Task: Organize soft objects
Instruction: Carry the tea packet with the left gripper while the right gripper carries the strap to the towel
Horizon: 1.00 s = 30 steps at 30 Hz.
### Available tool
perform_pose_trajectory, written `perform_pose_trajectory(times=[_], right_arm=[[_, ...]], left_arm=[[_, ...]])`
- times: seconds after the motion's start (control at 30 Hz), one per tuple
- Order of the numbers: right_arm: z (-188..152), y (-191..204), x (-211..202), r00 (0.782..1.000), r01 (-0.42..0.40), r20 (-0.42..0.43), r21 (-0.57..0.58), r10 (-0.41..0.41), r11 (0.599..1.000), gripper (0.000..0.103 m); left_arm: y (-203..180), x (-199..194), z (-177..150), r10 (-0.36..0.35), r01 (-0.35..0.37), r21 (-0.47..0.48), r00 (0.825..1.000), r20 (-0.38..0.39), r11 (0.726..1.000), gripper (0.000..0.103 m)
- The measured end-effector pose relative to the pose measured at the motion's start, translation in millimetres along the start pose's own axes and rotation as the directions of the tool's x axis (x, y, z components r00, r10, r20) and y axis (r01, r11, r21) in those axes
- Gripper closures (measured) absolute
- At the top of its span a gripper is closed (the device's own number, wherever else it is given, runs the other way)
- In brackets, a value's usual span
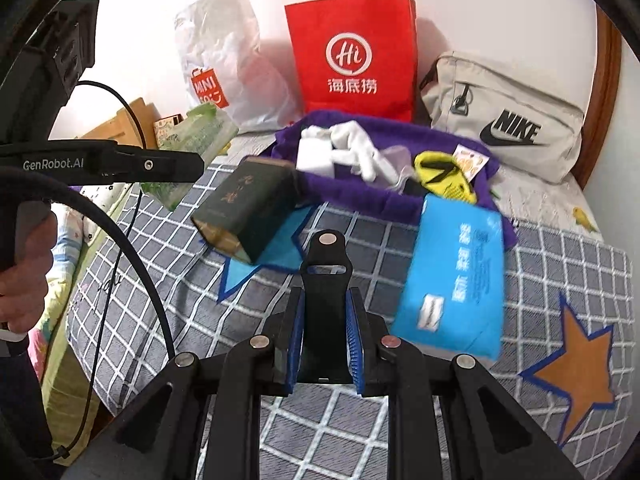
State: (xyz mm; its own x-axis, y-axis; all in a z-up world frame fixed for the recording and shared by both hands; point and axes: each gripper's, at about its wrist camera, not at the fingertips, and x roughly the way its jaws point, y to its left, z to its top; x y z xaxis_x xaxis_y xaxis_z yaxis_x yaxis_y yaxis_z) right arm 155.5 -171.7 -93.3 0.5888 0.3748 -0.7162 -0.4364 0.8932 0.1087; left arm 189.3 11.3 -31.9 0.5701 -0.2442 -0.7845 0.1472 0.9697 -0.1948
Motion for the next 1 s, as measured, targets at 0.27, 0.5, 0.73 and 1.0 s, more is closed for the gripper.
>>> perform_pose_trajectory(times=[0.27, 0.5, 0.73, 1.0], right_arm=[[25.3, -16.8, -0.7, 1.0, -0.011, 0.028, 0.004, 0.01, 1.0, 0.082], [50.8, -36.1, 7.7, 0.999, -0.007, 0.036, 0.01, 0.006, 1.0, 0.082], [79.3, -64.2, 28.6, 0.999, 0.012, 0.035, 0.036, -0.014, 0.999, 0.082], [111.9, -99.4, 61.1, 0.999, 0.043, 0.023, 0.078, -0.045, 0.996, 0.082]], left_arm=[[-3.9, 12.8, 24.2, 0.021, -0.021, 0.013, 1.0, -0.002, 1.0, 0.053], [2.9, 31.3, 52.3, 0.018, -0.018, 0.005, 1.0, -0.016, 1.0, 0.053], [8.4, 54.6, 83.2, 0.024, -0.024, 0.012, 0.999, -0.03, 1.0, 0.053], [19.9, 81.2, 107.0, 0.015, -0.015, 0.002, 0.999, -0.047, 1.0, 0.053]])
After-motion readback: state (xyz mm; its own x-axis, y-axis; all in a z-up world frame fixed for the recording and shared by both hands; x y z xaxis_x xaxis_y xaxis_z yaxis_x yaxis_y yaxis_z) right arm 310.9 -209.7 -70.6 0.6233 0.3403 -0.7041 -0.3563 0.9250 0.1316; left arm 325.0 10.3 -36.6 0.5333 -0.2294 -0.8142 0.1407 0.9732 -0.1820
